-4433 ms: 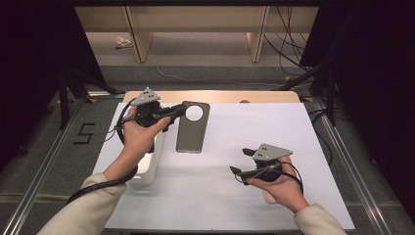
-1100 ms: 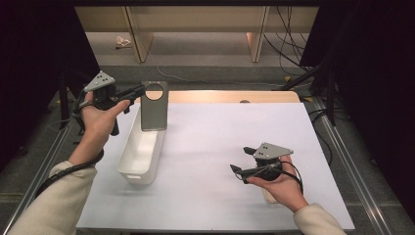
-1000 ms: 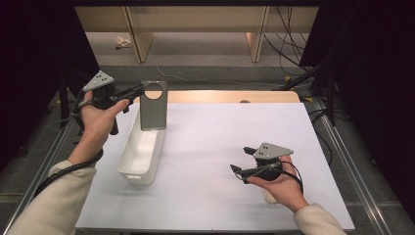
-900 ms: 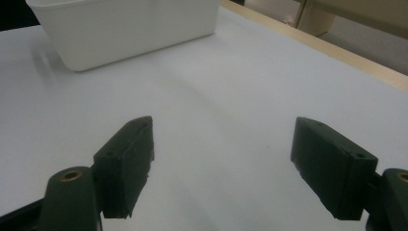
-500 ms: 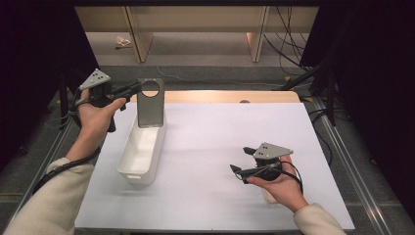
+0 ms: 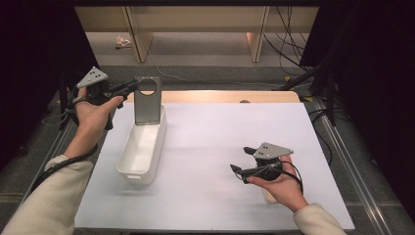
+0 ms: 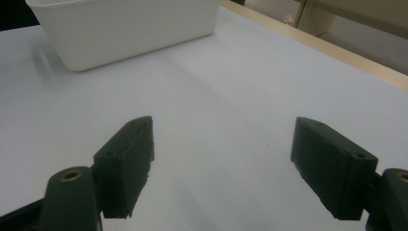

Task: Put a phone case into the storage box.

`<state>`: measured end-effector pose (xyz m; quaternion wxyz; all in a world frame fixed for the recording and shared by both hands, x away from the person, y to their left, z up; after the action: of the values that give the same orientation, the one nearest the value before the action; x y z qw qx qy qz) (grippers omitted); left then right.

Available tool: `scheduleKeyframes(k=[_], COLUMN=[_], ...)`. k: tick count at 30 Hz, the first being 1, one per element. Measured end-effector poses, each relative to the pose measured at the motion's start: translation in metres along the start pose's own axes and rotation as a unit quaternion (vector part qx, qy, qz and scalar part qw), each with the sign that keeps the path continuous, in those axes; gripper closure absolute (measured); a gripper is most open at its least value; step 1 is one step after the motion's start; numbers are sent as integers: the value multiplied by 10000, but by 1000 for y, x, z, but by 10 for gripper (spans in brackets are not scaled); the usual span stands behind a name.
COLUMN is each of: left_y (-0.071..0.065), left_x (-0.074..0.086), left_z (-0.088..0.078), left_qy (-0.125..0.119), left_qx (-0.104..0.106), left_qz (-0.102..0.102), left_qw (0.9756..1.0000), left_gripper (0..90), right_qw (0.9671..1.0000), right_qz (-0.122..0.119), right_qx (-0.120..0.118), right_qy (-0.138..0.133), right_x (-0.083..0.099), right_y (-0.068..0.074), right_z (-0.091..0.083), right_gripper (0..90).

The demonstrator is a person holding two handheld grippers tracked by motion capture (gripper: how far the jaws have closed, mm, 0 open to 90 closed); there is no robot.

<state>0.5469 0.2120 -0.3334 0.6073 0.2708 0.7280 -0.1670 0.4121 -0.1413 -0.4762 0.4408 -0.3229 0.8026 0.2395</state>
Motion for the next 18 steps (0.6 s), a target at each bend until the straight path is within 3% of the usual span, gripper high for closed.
scheduleKeyframes(k=[18], left_y=[11], left_x=[6], left_z=[3], left_qy=[69], left_qx=[-51], left_qz=[-34], left_qw=[10000], left_gripper=[822], right_qw=[10000], right_qz=[4], right_qx=[-5], right_qy=[-4], right_x=[0], right_y=[0], right_z=[0], right_gripper=[243])
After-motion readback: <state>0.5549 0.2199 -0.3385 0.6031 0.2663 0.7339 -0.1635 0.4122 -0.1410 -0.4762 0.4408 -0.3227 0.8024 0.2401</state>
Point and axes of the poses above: each handheld gripper's, and its own axes: z roughly forward along the jaws, x roughly out of its underside, y roughly to its left, the point moved 9 cm from there along z, roughly forward along the jaws, and after that the axes turned 9 degrees about z, right-handed, at the moved point
